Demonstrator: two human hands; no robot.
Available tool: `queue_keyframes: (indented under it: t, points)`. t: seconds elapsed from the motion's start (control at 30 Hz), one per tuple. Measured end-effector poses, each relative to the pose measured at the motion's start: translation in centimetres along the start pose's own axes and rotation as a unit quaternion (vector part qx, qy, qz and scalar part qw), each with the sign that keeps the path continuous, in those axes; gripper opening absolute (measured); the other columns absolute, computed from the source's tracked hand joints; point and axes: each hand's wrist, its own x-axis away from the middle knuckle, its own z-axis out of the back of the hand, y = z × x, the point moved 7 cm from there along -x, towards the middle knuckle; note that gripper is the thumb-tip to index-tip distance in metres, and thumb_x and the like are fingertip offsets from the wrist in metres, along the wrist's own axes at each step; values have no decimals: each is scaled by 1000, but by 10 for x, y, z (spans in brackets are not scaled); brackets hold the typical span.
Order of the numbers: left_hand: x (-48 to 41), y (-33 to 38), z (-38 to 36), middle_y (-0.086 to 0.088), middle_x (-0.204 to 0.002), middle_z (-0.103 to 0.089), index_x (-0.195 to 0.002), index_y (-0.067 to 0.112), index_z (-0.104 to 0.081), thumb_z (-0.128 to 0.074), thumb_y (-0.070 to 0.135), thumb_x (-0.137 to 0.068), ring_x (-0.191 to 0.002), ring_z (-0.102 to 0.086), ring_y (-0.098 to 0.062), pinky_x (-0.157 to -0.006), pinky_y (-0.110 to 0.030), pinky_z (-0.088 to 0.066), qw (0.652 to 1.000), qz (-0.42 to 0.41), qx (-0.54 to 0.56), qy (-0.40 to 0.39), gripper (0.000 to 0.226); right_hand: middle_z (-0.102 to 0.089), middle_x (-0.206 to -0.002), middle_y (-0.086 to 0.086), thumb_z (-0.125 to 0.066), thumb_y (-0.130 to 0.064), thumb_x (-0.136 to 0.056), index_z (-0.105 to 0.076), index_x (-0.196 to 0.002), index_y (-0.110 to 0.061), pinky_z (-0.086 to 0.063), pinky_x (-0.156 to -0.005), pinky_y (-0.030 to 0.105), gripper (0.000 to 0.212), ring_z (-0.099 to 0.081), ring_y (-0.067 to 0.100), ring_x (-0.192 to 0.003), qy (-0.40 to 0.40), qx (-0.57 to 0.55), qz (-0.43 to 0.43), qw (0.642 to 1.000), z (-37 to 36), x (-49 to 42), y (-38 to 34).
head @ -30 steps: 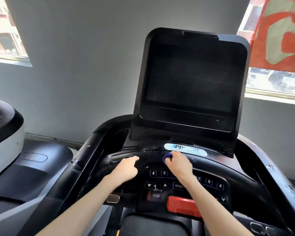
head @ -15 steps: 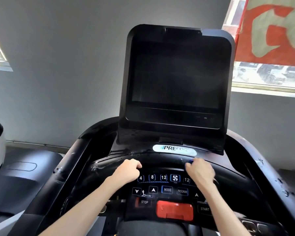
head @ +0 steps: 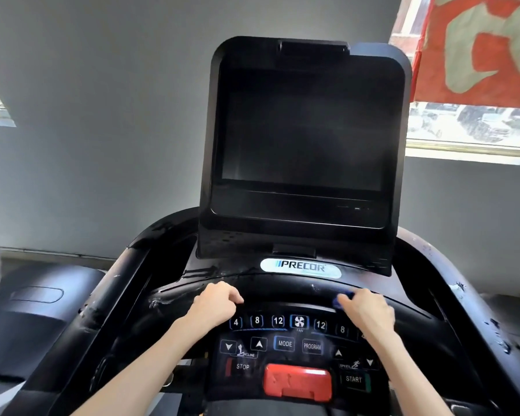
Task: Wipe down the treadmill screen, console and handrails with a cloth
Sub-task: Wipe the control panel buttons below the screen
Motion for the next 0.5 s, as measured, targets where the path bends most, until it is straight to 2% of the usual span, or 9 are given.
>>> queue_keyframes:
  t: [0.07,0.13,0.23,0.37,0.5]
  points:
    - [1,1,0,7,-112,-67,-95,38,-71,-43,5,-73,-109,-61,-15,-98,-31,-48,1000,-7,-6,5,49,-66,-107,8,-49,-35,-82,-70,-102,-19,-41,-88,33,33,-55,28,-108,18,29,-12,999,-3,1,-2]
    - [0,1,-1,9,-111,-68,-102,34,-72,-47,8,-75,-107,-61,-13,-97,-30,-48,1000,-10,-15,9,45,-64,-115,9,-46,-29,-84,-66,-107,-14,-39,-91,33,34,-51,27,-114,38,74,2,997,-4,7,-26]
    - [-1,3,-2,11,-110,-68,-102,34,-71,-51,15,-78,-106,-61,-12,-95,-30,-49,999,-15,-36,2,36,-63,-116,11,-43,-29,-87,-64,-110,-11,-38,-93,34,37,-51,28,-114,32,70,92,993,-17,25,-94]
    - [-5,5,1,8,-106,-69,-89,43,-70,-51,23,-78,-104,-62,-13,-93,-32,-50,999,-15,-52,-3,30,-63,-113,9,-42,-32,-87,-62,-107,-10,-35,-92,38,36,-48,28,-112,4,17,228,973,-38,55,-161]
    - [-5,9,4,9,-107,-69,-91,38,-73,-47,16,-79,-105,-62,-15,-92,-31,-51,998,-6,-61,25,36,-63,-110,2,-44,-36,-85,-63,-103,-20,-39,-88,35,31,-51,25,-109,-17,-49,219,974,-31,47,-130]
